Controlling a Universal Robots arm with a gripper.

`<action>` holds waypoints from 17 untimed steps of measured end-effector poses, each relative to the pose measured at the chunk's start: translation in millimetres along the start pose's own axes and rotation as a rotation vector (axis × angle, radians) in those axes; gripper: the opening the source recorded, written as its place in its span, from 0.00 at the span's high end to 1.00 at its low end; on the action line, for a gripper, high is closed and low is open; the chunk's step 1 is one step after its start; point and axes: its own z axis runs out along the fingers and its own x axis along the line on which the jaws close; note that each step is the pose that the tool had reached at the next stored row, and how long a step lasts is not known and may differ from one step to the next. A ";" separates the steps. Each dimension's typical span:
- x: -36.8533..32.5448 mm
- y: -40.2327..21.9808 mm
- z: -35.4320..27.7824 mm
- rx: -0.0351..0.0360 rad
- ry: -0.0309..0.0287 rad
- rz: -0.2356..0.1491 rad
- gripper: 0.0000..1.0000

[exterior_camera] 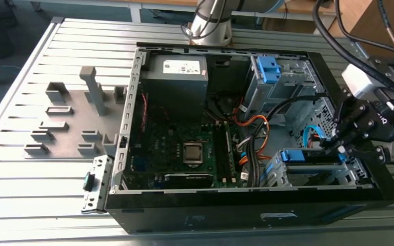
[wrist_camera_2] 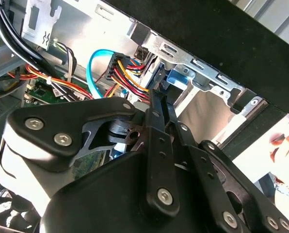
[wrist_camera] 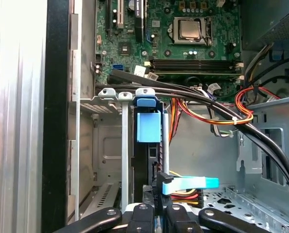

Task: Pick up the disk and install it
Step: 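Insert the first disk wire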

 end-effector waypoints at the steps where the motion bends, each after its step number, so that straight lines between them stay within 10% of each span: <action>1: 0.0 0.0 0.4 0.0000 -0.0006 0.000 0.84; 17: -0.4 0.3 9.3 -0.0005 -0.0013 0.000 0.84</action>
